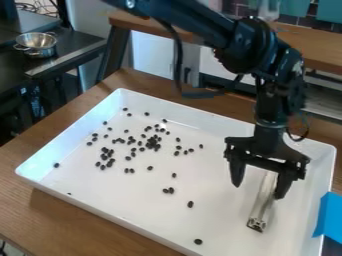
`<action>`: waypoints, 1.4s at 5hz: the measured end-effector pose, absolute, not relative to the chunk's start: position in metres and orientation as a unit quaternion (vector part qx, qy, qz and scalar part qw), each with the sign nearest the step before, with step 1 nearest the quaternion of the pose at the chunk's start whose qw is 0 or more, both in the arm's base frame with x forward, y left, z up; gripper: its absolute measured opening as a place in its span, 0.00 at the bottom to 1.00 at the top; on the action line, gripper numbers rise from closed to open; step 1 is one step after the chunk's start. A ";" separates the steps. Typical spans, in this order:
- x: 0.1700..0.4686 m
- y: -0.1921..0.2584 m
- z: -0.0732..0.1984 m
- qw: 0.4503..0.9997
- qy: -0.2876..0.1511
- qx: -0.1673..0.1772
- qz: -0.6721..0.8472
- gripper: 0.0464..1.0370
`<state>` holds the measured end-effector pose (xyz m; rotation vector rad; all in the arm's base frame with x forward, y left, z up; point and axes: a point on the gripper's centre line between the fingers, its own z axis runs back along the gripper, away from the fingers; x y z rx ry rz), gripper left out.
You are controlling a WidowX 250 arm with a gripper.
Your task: Sweep into pile
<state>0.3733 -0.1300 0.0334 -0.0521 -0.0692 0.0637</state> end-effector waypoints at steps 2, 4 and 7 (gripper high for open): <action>0.373 -0.129 0.023 0.999 -0.016 -0.022 0.025 0.63; 0.377 -0.109 0.021 0.999 -0.007 -0.039 0.037 0.33; 0.358 -0.031 0.023 0.997 0.014 -0.060 0.055 0.33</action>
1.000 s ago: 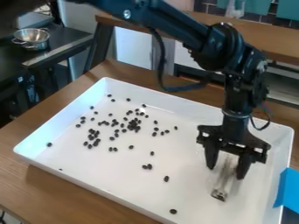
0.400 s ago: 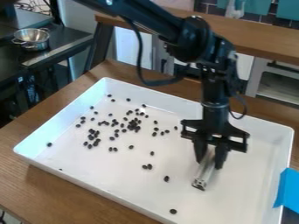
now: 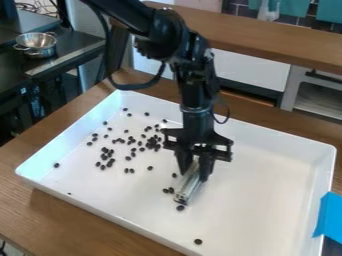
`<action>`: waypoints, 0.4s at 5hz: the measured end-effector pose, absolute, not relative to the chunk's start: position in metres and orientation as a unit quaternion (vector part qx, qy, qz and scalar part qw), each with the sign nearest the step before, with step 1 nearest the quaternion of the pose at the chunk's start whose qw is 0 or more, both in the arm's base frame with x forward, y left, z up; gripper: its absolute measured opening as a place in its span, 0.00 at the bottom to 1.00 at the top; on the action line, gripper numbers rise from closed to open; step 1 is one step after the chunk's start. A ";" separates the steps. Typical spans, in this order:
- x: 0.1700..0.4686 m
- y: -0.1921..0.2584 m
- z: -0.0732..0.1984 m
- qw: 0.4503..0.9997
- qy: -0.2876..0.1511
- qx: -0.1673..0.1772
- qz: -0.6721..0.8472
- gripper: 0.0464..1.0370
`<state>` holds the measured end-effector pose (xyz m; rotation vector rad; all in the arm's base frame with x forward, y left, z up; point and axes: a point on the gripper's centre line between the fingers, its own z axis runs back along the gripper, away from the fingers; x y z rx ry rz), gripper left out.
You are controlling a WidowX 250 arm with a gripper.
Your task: Sweep into pile
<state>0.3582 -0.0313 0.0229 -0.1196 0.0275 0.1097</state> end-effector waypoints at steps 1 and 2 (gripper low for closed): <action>0.351 -0.004 0.021 0.996 0.019 -0.062 0.053 0.33; 0.349 0.024 0.020 0.997 0.015 -0.059 0.053 0.33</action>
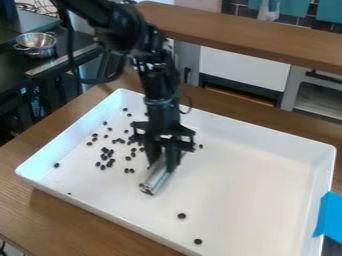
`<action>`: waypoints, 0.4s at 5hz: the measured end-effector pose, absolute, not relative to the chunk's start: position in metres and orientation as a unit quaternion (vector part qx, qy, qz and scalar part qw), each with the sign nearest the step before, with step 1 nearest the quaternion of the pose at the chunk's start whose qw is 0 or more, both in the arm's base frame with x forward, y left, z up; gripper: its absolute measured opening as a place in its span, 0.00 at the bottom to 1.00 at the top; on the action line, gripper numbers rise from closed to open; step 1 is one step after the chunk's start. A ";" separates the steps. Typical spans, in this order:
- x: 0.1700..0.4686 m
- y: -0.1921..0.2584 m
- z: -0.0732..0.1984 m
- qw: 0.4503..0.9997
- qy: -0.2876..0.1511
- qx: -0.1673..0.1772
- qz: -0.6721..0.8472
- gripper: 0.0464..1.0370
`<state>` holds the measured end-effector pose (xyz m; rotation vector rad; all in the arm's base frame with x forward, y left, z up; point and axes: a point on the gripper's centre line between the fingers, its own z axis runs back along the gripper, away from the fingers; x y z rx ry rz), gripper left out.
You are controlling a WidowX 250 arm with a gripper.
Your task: Sweep into pile
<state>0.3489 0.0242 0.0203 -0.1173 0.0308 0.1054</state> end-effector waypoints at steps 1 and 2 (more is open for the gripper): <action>0.339 0.042 0.018 0.997 0.016 -0.058 0.044 0.33; 0.322 0.069 0.019 0.997 0.021 -0.055 0.041 0.33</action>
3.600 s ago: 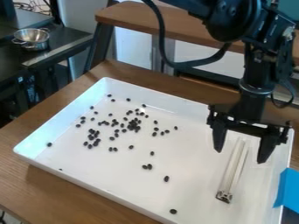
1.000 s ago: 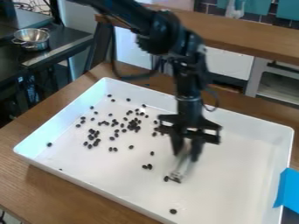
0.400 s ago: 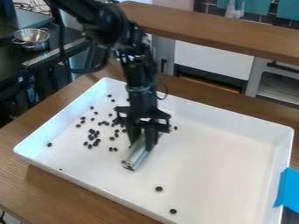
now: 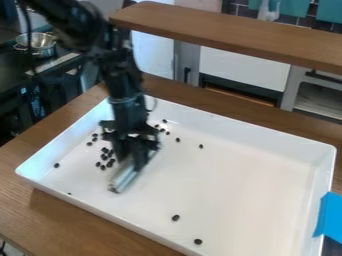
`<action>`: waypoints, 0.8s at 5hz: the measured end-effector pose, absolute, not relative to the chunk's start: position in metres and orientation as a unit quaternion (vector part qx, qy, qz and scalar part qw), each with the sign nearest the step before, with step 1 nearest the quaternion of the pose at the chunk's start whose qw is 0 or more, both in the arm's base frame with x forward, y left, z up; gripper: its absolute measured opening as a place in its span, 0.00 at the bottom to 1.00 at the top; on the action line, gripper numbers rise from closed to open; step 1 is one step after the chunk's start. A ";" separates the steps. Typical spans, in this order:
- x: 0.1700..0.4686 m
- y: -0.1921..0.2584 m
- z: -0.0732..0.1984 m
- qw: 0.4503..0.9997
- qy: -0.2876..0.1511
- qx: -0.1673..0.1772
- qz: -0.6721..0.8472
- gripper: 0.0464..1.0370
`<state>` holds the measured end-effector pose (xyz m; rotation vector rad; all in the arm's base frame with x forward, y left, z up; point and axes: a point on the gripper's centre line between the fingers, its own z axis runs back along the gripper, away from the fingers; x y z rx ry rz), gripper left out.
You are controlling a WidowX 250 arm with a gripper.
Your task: Sweep into pile
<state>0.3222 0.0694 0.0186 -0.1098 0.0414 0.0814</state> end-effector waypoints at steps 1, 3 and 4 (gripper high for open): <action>0.312 0.090 0.019 0.998 0.034 -0.047 0.034 0.33; 0.297 0.130 0.024 0.998 0.035 -0.036 0.041 0.33; 0.300 0.127 0.046 0.999 0.004 -0.033 0.041 0.33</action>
